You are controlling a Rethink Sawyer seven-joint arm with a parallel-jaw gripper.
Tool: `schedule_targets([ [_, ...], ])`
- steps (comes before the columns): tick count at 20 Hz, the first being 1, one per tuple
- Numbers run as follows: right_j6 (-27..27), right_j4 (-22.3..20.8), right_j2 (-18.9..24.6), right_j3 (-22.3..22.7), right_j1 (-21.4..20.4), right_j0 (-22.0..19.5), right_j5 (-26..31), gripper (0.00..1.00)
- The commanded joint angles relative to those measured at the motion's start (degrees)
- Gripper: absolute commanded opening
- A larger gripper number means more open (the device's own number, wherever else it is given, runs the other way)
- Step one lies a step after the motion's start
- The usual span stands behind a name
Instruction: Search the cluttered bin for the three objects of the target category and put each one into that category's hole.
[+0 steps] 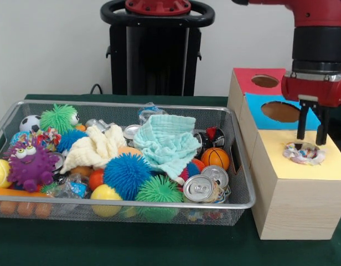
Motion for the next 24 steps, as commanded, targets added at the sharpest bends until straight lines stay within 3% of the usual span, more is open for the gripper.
schedule_targets([
  [1, 3.28, -4.95, -3.15, -1.33, -1.58, 0.23, 19.92, 1.00],
  [16, 3.94, -7.37, -0.79, 0.11, -2.81, -2.52, 18.58, 1.00],
  [18, 1.70, -10.84, -2.64, -0.66, -2.36, -1.81, 17.36, 1.00],
  [21, -4.29, -20.82, -8.06, -3.03, -1.03, 0.49, 13.70, 1.00],
  [24, -7.52, -27.23, -8.00, -2.88, -1.34, -0.70, 11.39, 1.00],
])
